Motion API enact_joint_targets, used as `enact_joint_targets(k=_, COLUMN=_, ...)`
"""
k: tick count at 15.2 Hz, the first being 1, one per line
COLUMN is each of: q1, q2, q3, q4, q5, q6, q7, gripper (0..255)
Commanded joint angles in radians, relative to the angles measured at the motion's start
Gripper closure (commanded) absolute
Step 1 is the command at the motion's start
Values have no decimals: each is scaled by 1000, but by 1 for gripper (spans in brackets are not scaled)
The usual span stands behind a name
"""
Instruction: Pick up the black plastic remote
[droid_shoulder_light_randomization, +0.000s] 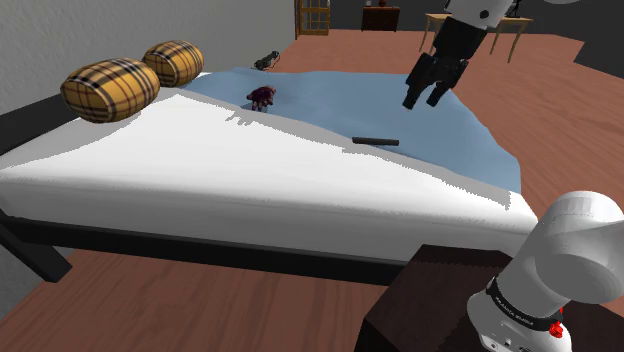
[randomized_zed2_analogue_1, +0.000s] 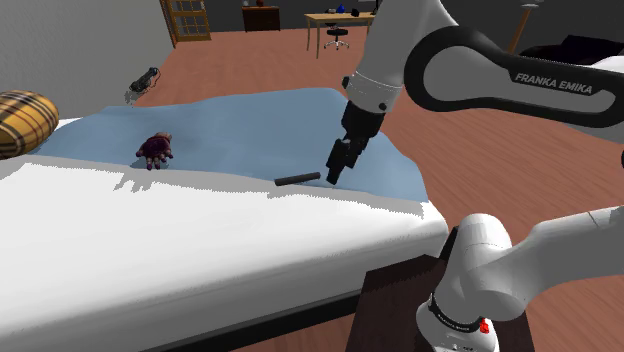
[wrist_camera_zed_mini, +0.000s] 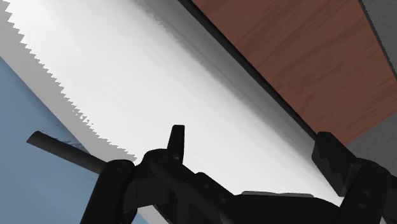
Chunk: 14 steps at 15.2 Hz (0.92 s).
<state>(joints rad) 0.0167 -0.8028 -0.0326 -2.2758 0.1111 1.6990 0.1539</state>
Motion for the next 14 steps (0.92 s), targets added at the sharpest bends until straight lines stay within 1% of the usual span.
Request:
enact_joint_targets(k=1, q1=0, q2=0, q3=0, q4=0, q5=0, q6=0, q7=0, gripper=0)
enact_joint_targets(k=7, q1=10, q2=99, q3=-133, q4=-26, q5=-63, q6=70, q7=-227, gripper=0)
enact_joint_targets(k=14, q1=30, q2=284, q3=-283, q4=16, q5=-108, q6=154, q7=-492, gripper=0)
